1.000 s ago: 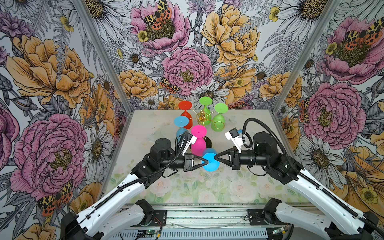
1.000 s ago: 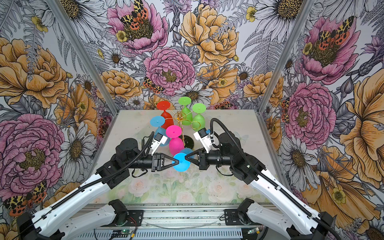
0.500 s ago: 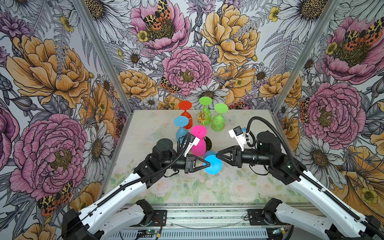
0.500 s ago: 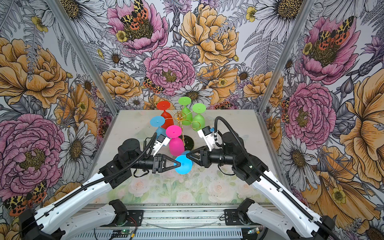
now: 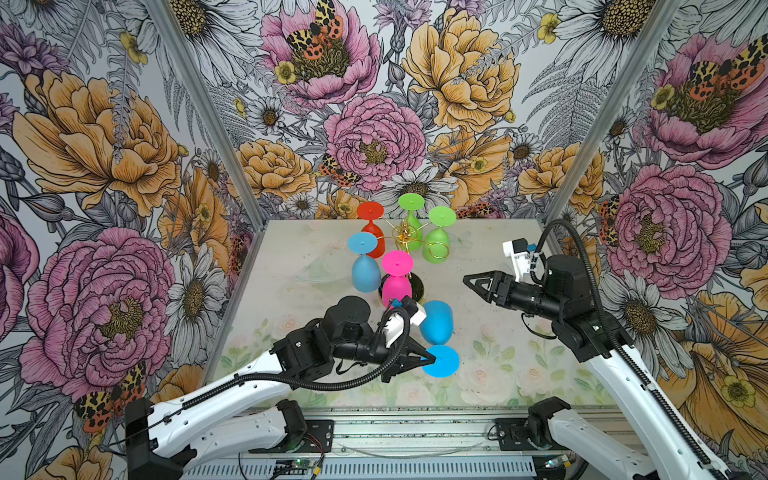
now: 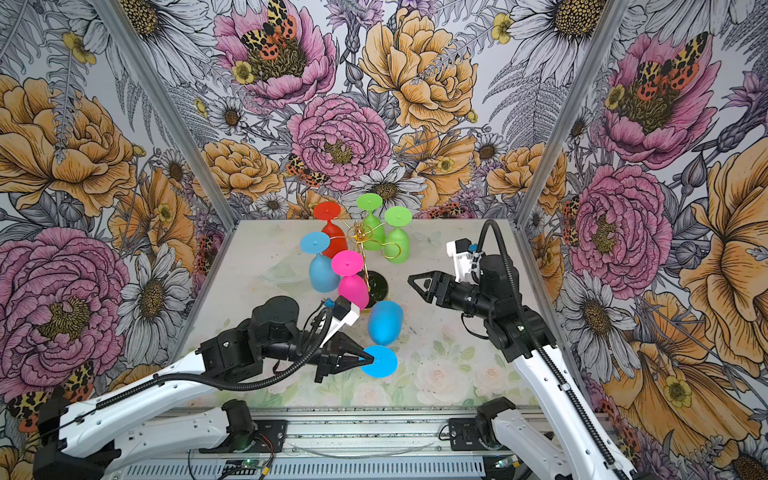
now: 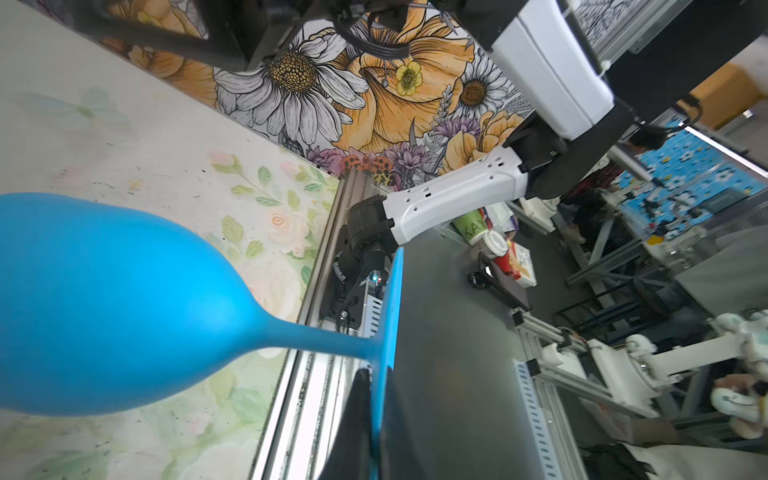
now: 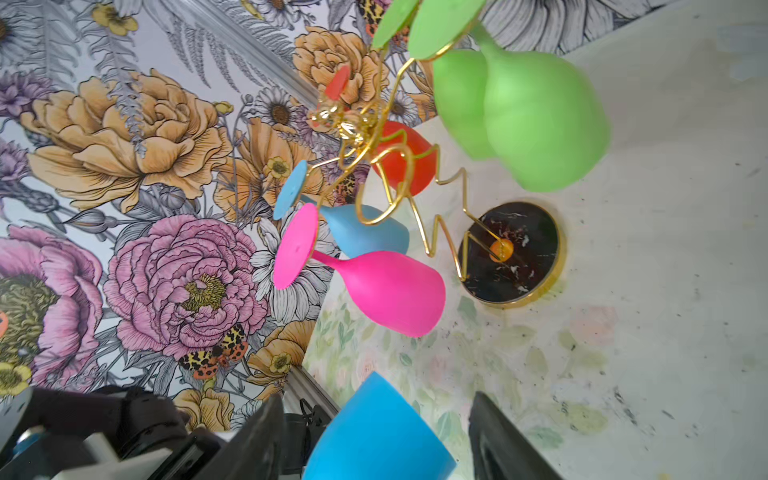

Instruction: Take the wine glass off the wine glass rack

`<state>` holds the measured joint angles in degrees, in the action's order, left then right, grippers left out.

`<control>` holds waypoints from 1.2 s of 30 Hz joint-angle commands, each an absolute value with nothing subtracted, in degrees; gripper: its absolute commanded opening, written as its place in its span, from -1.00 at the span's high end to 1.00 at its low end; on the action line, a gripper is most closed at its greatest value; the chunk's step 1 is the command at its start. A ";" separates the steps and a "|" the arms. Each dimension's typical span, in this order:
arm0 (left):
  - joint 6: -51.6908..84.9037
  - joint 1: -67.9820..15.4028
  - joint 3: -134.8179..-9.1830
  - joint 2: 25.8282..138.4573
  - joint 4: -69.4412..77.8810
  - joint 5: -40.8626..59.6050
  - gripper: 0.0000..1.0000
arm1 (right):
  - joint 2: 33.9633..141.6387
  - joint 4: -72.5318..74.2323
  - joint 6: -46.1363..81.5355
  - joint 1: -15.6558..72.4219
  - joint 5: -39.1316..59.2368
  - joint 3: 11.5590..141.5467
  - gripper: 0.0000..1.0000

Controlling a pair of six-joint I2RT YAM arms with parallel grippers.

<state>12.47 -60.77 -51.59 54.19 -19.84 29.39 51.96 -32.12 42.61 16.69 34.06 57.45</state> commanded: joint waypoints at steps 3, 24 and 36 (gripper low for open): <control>-7.37 -68.96 -53.77 55.34 -26.14 8.53 1.00 | 56.70 -38.40 42.06 15.28 34.60 59.32 -0.44; -40.12 -84.24 -50.44 58.46 -30.37 -28.44 1.00 | 68.02 -45.07 36.50 15.49 42.29 70.81 -0.27; -51.73 -85.03 -46.42 60.27 -30.26 -36.57 1.00 | 70.92 -50.35 32.75 18.14 44.91 74.58 -0.11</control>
<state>-47.64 -84.64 -47.57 59.55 -30.70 -32.51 70.13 -48.01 35.24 17.08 43.48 73.52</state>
